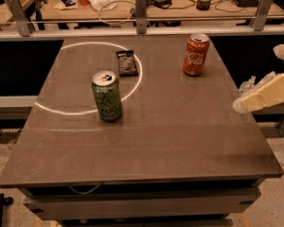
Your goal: Move coke can near green can
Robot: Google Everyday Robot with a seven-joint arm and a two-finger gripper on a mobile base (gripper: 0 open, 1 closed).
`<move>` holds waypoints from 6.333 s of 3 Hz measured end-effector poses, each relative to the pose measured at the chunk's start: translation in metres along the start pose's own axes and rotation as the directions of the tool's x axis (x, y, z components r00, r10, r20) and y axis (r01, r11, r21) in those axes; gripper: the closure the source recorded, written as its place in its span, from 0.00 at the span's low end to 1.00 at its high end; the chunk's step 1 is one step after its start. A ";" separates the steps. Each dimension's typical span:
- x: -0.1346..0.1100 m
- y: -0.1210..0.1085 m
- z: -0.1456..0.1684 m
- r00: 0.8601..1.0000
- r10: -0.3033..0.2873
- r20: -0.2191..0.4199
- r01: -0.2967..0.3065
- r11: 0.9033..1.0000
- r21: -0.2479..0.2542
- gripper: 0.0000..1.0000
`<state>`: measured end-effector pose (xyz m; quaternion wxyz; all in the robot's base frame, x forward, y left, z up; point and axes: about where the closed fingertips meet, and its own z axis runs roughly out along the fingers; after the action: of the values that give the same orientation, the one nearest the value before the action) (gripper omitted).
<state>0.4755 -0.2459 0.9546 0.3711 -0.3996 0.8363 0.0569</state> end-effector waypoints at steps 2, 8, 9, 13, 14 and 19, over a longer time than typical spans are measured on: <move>-0.004 -0.027 0.040 0.942 0.051 0.331 -0.085 0.992 0.089 0.00; 0.009 -0.113 0.122 0.792 0.154 0.591 -0.252 0.964 0.086 0.00; -0.011 -0.107 0.143 0.788 0.145 0.598 -0.222 0.973 0.057 0.00; -0.068 -0.100 0.218 0.757 0.190 0.625 -0.210 0.977 -0.042 0.00; -0.075 -0.102 0.227 0.751 0.192 0.632 -0.207 0.977 -0.051 0.07; -0.093 -0.031 0.169 0.733 0.252 0.632 -0.116 0.962 -0.249 1.00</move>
Offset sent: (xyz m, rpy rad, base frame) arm 0.0931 -0.0289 -0.0165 0.3045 -0.5451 -0.1201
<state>0.6326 -0.1426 0.9018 0.5934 -0.3029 0.6777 0.3111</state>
